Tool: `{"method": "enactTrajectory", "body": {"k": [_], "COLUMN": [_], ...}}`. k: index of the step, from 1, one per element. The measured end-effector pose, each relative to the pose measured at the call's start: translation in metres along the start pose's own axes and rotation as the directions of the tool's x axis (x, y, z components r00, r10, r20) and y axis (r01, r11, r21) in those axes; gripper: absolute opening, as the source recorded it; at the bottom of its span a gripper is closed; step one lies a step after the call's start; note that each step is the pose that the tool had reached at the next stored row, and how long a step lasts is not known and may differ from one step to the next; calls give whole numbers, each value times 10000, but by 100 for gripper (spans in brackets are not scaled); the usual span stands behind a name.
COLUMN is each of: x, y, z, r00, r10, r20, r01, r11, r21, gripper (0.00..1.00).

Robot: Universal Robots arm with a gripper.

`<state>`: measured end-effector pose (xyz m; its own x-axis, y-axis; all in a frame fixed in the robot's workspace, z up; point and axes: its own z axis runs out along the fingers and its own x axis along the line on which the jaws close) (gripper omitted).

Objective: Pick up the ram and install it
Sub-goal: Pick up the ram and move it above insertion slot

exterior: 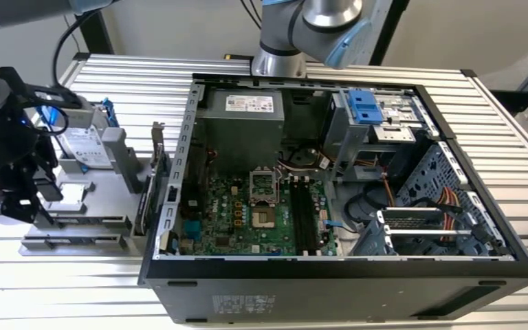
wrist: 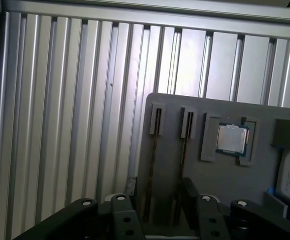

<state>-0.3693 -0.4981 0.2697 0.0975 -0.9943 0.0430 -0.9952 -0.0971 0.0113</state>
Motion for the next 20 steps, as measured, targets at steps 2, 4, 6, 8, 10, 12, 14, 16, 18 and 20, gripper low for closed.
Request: {"method": "enactTrajectory", "body": {"k": [2,4,6,8,10,12,14,16,18,20], "x": [-1,0,0,2,7,11,13,14,14,12], "y": [0,0,0,0,1,1,1,0,-1,0], "z": [12,25,40,58,73,87,106,128,153,177], "r00": [10000,10000,10000,10000,10000,9999,9999,9998,9997,9995], "r10": [0,0,6,16,32,61,92,123,183,262], "r20": [-16,-28,-41,-56,-73,-88,-107,-126,-146,-163], "r01": [0,0,-6,-16,-33,-61,-92,-124,-183,-263], "r11": [10000,10000,10000,10000,10000,10000,10000,9999,9998,9996], "r21": [-7,-12,-16,-19,-25,-27,-31,-34,-39,-44], "gripper": [100,100,100,100,100,100,100,100,100,100]}}
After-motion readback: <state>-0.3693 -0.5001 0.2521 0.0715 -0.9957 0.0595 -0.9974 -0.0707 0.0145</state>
